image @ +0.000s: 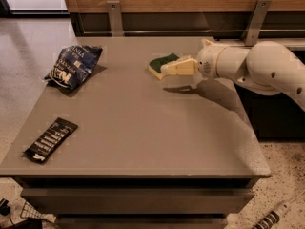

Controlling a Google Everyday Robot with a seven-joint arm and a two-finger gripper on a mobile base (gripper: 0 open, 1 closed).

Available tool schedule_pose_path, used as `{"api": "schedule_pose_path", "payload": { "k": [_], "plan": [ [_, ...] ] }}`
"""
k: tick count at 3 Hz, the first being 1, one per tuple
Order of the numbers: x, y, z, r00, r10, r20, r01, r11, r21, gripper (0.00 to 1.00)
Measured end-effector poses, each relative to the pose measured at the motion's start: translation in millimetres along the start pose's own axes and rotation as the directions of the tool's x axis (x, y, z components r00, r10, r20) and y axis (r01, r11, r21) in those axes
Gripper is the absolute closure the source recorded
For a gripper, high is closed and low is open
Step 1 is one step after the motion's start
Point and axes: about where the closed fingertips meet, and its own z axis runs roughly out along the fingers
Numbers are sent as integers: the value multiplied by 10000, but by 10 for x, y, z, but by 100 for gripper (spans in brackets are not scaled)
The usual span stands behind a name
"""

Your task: Move sponge near rxbar chocolate

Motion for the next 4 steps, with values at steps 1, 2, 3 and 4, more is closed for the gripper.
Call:
{"api": "schedule_pose_path", "payload": {
  "k": [1, 2, 3, 4],
  "plan": [
    [185, -8, 201, 9981, 617, -82, -619, 9977, -280, 0],
    [358, -1, 367, 9937, 1078, -304, -1092, 9928, -498, 0],
    [504, 87, 563, 9892, 1377, -508, -1417, 9861, -866, 1],
    [563, 159, 641, 9881, 1411, -612, -1467, 9842, -996, 23]
  ]
}}
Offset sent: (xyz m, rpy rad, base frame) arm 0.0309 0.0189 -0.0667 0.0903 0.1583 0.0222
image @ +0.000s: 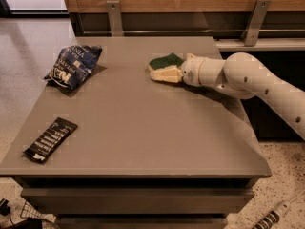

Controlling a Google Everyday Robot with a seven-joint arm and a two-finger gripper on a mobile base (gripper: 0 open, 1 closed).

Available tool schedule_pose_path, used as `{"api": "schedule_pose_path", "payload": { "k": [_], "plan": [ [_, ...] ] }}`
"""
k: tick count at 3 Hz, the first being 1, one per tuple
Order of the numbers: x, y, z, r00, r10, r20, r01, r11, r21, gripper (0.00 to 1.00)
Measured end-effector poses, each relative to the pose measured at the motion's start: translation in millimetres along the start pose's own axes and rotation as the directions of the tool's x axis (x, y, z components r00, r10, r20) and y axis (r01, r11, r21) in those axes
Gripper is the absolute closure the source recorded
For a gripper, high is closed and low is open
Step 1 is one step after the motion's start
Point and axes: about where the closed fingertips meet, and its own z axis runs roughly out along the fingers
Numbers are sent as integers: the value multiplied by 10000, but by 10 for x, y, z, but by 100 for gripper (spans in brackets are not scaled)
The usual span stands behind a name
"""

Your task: Move sponge near rxbar chocolate

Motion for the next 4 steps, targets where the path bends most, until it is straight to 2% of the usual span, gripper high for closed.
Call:
{"api": "schedule_pose_path", "payload": {
  "k": [3, 4],
  "plan": [
    [-52, 8, -15, 10000, 0, -1, 0, 10000, -4, 92],
    [-53, 8, -14, 10000, 0, -1, 0, 10000, -6, 100]
  ]
}}
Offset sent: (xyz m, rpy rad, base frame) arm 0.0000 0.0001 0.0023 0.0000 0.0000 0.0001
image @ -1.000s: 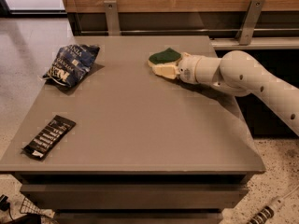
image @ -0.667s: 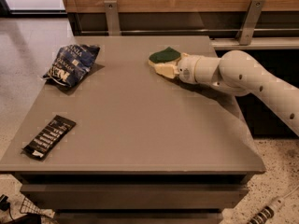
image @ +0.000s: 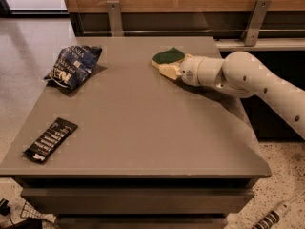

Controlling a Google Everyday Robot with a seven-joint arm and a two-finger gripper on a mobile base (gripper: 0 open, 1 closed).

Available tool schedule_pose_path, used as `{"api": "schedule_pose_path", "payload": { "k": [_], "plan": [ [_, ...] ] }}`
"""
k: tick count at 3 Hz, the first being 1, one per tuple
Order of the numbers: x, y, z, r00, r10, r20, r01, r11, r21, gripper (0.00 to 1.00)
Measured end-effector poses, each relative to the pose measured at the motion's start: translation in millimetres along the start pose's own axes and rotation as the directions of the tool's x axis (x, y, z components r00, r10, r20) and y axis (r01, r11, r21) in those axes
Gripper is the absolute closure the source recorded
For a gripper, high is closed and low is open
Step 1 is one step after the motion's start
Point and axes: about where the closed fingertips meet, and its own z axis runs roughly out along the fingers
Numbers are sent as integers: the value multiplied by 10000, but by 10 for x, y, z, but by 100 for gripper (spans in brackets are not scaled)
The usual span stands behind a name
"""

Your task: Move sponge near rxbar chocolate

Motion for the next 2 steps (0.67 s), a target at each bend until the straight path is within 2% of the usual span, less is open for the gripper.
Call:
{"api": "schedule_pose_path", "payload": {
  "k": [1, 2],
  "plan": [
    [-16, 5, 16, 10000, -6, -26, 6, 10000, -49, 100],
    [-205, 61, -107, 9995, -294, -145, 292, 9995, -150, 100]
  ]
}}
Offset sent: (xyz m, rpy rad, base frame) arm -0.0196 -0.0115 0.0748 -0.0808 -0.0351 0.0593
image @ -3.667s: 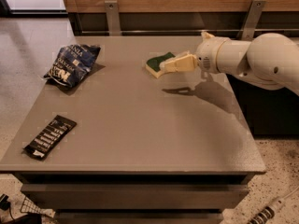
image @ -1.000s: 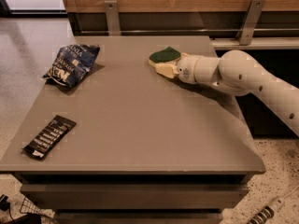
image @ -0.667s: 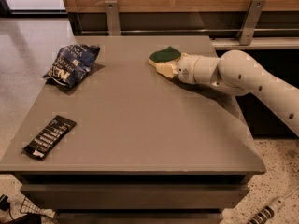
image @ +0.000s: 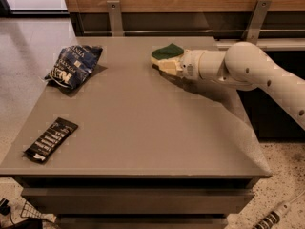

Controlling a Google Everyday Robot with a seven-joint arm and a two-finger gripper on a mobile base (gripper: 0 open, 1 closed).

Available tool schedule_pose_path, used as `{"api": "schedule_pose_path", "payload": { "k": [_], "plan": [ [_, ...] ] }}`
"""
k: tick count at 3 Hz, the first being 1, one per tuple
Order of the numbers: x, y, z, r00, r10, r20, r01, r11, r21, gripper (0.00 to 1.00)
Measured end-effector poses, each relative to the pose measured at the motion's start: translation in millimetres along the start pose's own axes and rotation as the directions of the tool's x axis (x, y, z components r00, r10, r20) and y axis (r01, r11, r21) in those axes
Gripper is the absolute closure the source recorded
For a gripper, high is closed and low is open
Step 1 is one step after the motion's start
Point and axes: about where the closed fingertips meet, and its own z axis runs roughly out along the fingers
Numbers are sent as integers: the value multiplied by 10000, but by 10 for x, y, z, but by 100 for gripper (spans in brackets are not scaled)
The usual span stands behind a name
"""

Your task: Move sponge near rxbar chocolate

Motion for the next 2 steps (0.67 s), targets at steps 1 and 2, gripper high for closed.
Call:
{"api": "schedule_pose_path", "payload": {
  "k": [1, 2],
  "plan": [
    [-252, 203, -261, 9984, -461, -325, 449, 9984, -350, 100],
    [-353, 523, -479, 9937, -853, -726, 785, 9926, -925, 100]
  ]
}}
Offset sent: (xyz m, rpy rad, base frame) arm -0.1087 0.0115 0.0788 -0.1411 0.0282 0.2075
